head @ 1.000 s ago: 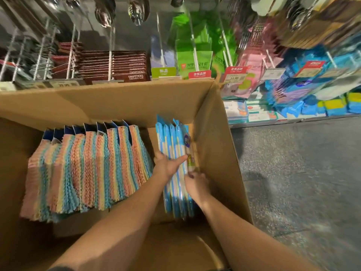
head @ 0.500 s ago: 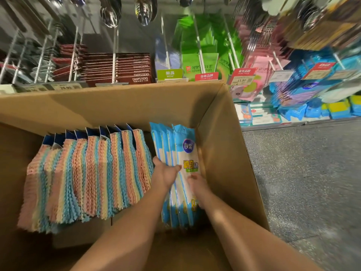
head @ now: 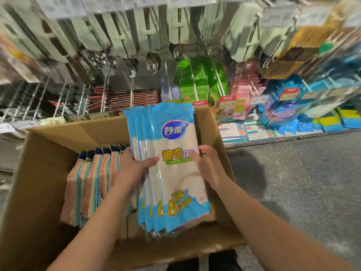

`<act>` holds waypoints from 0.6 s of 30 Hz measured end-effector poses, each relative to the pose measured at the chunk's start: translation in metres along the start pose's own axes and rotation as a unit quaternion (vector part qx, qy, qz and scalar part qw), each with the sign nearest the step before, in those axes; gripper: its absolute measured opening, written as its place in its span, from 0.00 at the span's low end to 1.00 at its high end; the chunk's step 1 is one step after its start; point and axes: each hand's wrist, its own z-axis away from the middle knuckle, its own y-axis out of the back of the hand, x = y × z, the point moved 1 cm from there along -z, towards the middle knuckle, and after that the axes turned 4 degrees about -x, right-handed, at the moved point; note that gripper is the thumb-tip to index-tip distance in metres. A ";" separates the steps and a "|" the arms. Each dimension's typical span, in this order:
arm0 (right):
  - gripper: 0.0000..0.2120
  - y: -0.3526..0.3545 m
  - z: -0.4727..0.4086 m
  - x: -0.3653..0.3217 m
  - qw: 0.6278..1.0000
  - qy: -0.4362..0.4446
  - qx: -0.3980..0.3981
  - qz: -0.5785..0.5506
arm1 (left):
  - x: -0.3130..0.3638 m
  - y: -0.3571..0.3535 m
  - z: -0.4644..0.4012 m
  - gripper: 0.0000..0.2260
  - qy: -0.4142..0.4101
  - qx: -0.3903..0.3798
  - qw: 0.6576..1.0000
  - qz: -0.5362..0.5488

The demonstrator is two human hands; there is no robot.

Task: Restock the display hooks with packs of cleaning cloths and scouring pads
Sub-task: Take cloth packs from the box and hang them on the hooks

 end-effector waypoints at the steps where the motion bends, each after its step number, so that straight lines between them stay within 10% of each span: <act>1: 0.23 0.017 0.003 -0.015 0.999 0.025 0.003 -0.020 | 0.020 0.000 0.011 0.32 -0.009 -0.009 1.000 0.013; 6: 0.53 0.108 0.027 -0.068 0.969 0.004 -0.087 -0.231 | 0.117 -0.044 0.066 0.28 -0.097 -0.107 0.988 0.054; 11: 0.19 0.213 0.082 -0.077 0.919 -0.013 -0.152 -0.363 | 0.166 -0.148 0.114 0.28 -0.144 -0.192 0.969 0.053; 18: 0.19 0.403 0.132 0.010 0.903 0.031 -0.038 -0.428 | 0.162 -0.361 0.163 0.31 -0.143 -0.281 0.949 0.001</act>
